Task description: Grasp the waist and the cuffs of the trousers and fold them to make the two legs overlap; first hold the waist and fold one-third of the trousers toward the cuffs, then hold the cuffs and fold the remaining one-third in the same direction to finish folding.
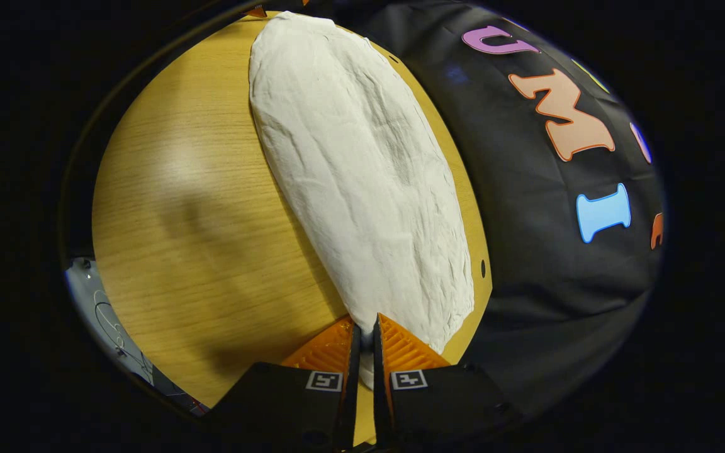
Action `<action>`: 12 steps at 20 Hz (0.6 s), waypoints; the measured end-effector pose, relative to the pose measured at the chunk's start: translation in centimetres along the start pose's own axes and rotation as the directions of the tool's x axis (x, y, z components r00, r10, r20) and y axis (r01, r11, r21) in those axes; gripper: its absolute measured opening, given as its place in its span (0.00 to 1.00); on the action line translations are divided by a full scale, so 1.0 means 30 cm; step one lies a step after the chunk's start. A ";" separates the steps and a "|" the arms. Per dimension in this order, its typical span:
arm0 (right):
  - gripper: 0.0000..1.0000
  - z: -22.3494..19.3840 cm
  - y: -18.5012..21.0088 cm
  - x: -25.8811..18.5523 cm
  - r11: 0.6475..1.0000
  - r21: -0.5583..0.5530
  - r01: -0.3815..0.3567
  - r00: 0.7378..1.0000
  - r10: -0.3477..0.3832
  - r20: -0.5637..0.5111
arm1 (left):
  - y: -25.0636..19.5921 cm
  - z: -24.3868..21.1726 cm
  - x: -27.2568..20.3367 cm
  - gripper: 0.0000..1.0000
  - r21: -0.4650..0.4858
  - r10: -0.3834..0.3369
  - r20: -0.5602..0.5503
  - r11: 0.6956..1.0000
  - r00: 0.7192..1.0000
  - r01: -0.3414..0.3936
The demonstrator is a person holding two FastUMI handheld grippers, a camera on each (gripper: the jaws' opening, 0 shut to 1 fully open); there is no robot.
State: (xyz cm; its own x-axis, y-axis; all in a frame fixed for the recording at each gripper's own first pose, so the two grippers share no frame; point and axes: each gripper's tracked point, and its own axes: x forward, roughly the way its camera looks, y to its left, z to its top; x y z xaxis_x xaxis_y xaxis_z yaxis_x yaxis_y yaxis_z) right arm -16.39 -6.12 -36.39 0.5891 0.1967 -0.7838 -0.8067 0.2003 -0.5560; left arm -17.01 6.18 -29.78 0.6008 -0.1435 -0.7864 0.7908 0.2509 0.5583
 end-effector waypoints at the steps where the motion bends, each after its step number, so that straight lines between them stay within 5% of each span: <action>1: 0.14 0.001 -0.001 -0.001 1.000 -0.004 0.003 1.000 -0.003 0.002 | -0.006 -0.011 0.013 0.97 0.012 -0.007 -0.013 1.000 1.000 0.008; 12: 0.14 0.002 -0.001 0.000 0.999 0.000 0.039 0.999 -0.039 0.001 | 0.066 0.026 0.123 0.90 0.192 -0.024 -0.021 0.981 0.999 0.028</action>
State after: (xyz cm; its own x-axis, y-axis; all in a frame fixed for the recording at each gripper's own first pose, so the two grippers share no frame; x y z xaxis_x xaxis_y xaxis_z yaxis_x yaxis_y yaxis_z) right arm -16.38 -6.08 -36.35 0.6202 0.1897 -0.7611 -0.7830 0.2077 -0.5863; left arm -13.13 5.41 -31.37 0.5790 -0.1289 -0.8050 0.8149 0.0588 0.5767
